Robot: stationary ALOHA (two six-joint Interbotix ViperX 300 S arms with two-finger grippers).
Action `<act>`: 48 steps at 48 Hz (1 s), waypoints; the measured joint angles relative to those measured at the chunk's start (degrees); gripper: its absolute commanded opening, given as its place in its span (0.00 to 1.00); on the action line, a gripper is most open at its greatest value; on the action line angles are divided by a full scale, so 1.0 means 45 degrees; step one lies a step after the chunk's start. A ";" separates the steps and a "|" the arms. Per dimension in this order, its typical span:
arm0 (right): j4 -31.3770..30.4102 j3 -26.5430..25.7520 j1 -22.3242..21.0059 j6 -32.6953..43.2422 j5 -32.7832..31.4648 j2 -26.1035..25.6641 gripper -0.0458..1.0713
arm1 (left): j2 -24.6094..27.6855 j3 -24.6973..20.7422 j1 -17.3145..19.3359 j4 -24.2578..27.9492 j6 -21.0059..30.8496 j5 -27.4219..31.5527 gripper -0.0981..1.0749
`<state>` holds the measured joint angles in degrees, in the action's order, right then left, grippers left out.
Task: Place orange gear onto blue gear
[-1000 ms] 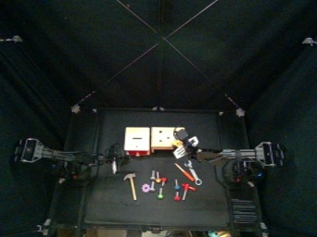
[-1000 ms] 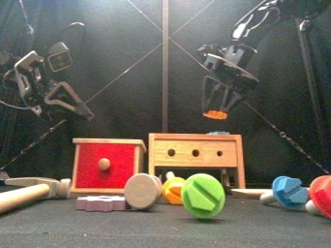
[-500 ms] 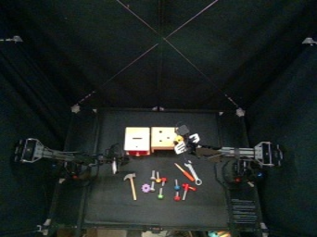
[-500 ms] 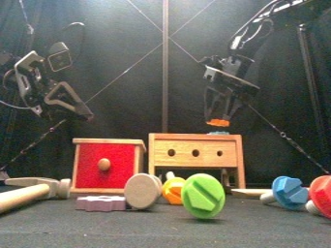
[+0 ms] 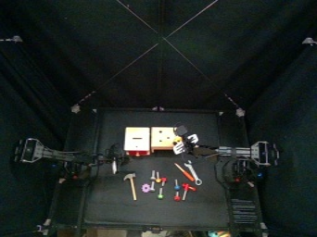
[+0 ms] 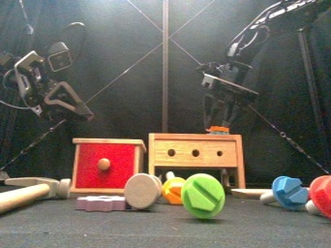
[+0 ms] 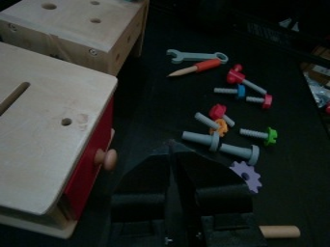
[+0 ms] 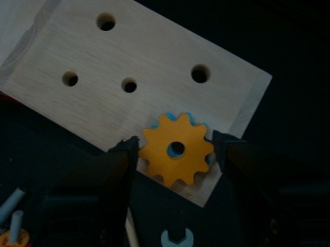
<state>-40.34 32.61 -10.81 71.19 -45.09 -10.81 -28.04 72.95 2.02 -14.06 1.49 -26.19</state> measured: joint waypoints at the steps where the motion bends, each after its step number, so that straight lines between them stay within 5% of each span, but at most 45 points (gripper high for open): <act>1: 0.0000 0.0000 0.0000 0.0000 0.0000 0.0000 0.62 | 0.0000 0.0000 0.0000 0.0000 -0.0020 0.0000 0.48; 48: -0.0332 0.0156 -0.0156 -0.0020 0.0508 0.0000 0.85 | 0.0000 0.0000 0.0000 0.0000 -0.0020 0.0000 0.48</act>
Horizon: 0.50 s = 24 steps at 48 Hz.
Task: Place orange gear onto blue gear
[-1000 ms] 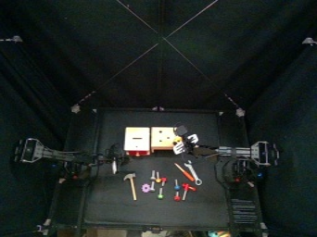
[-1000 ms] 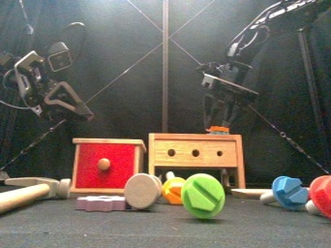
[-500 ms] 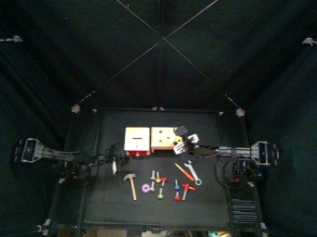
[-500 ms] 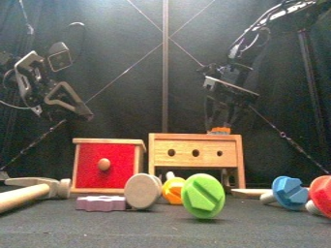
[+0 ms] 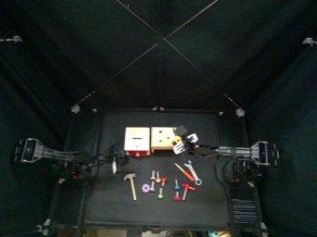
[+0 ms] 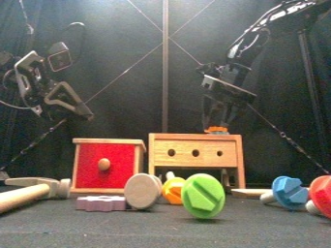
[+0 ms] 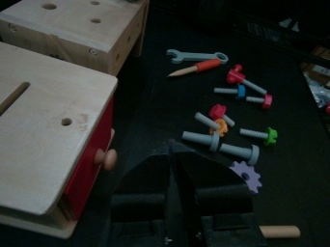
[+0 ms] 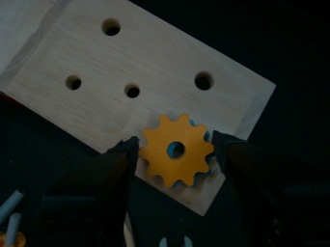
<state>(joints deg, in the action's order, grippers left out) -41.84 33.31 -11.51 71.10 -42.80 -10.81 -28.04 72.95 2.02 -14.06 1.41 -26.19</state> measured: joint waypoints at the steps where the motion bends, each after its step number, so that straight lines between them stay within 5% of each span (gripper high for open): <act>1: 0.0000 0.0000 -0.0020 0.0000 0.0020 0.0000 0.85 | 0.0000 0.0000 0.0000 0.0000 0.0000 0.0000 0.48; 24: 0.0098 0.0195 -0.0078 -0.0020 0.0020 0.0000 0.90 | 0.0000 0.0000 -0.0020 0.0000 0.0000 0.0000 0.48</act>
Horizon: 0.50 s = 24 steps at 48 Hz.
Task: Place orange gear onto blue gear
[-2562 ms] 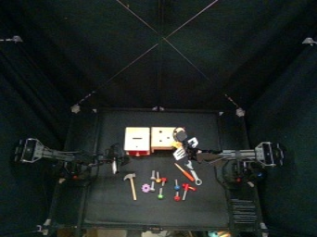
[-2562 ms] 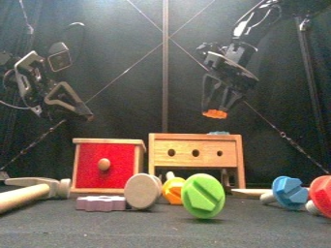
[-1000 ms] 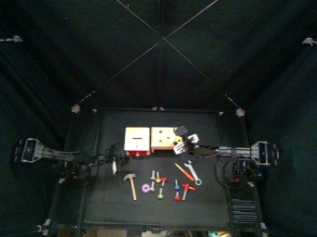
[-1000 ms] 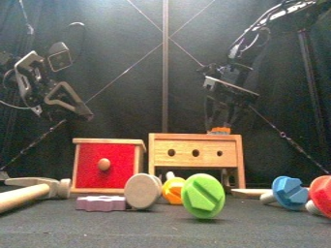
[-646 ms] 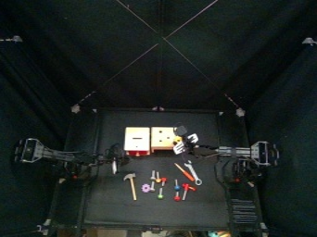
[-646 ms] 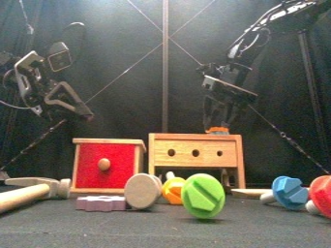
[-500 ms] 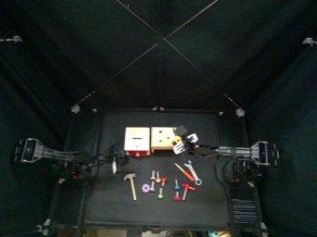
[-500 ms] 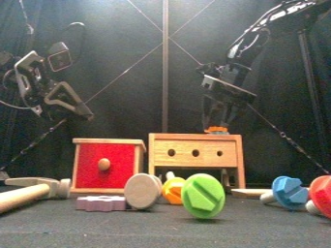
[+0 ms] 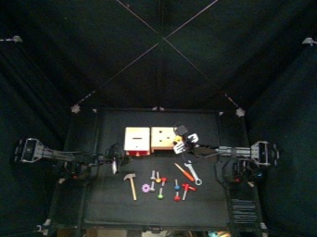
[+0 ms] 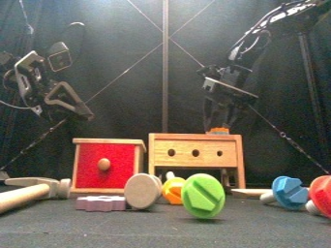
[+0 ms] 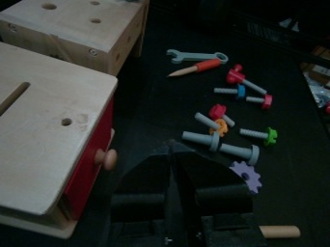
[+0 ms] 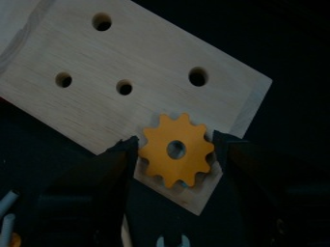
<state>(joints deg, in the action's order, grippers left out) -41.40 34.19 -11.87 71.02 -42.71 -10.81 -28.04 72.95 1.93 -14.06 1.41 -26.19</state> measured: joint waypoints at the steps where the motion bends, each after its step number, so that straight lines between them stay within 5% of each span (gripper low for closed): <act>1: 0.0000 0.0000 0.0000 0.0000 0.0000 0.0000 0.91 | 0.0000 0.0000 0.0020 0.0000 0.0020 0.0000 0.48; 24: -0.0059 0.0000 0.0000 0.0000 0.0020 0.0000 0.95 | 0.0000 0.0000 0.0020 0.0000 0.0000 0.0000 0.48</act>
<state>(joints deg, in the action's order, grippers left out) -41.66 34.19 -11.87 71.02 -42.63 -10.81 -28.04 72.95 2.02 -14.06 1.41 -26.19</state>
